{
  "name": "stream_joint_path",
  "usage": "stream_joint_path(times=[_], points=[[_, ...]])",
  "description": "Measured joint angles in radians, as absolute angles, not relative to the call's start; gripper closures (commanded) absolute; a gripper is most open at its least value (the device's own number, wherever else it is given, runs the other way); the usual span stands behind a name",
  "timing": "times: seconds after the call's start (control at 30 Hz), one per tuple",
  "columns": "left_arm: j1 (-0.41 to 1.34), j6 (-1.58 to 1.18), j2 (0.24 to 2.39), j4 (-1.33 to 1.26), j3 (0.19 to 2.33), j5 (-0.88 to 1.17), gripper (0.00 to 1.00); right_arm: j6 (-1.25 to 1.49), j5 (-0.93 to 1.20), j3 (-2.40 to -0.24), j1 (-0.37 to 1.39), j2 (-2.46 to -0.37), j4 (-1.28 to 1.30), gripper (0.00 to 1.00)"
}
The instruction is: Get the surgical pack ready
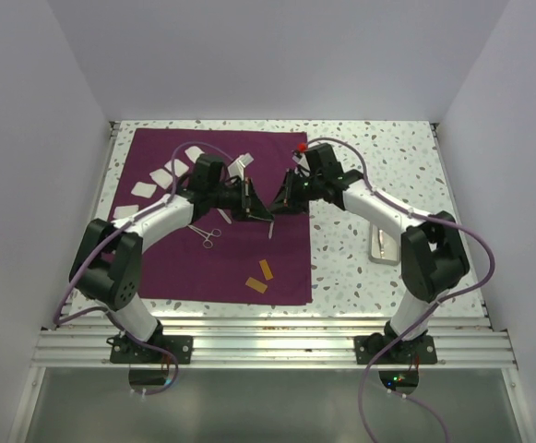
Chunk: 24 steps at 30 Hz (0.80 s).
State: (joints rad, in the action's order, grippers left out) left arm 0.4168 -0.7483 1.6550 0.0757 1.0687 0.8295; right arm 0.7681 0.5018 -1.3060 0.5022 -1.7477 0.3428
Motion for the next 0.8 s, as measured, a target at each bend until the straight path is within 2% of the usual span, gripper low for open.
stream_joint_path(times=[0.03,0.07,0.1,0.13,0.2,0.27,0.43,0.53,0.7,0.8], points=[[0.417,-0.748,1.659,0.076,1.069,0.83,1.0,0.768,0.509,-1.31,0.504,-1.751,0.343,1.0],[0.418,-0.748,1.665,0.074,1.069,0.834,1.0,0.769,0.511,-1.314,0.506,-1.753,0.347,1.0],[0.418,-0.748,1.671,0.07,1.07,0.838,0.93,0.765,0.509,-1.314,0.506,-1.754,0.349,1.0],[0.418,-0.746,1.679,0.068,1.074,0.841,0.69,0.76,0.506,-1.315,0.505,-1.757,0.354,1.0],[0.417,-0.731,1.7,0.074,1.091,0.841,0.31,0.733,0.474,-1.336,0.498,-1.763,0.401,1.0],[0.413,-0.731,1.72,0.088,1.121,0.823,0.26,0.687,0.405,-1.373,0.489,-1.769,0.488,1.0],[0.356,-0.731,1.792,0.138,1.234,0.692,0.26,0.503,0.121,-1.494,0.399,-1.775,0.748,1.0],[0.323,-0.74,1.865,0.233,1.339,0.54,0.29,0.423,-0.023,-1.468,0.293,-1.757,0.818,1.0],[0.299,-0.759,1.987,0.391,1.509,0.33,0.29,0.311,-0.204,-1.387,0.078,-1.74,0.888,1.0],[0.297,-0.772,2.046,0.46,1.579,0.247,0.28,0.27,-0.256,-1.376,0.032,-1.745,0.903,1.0]])
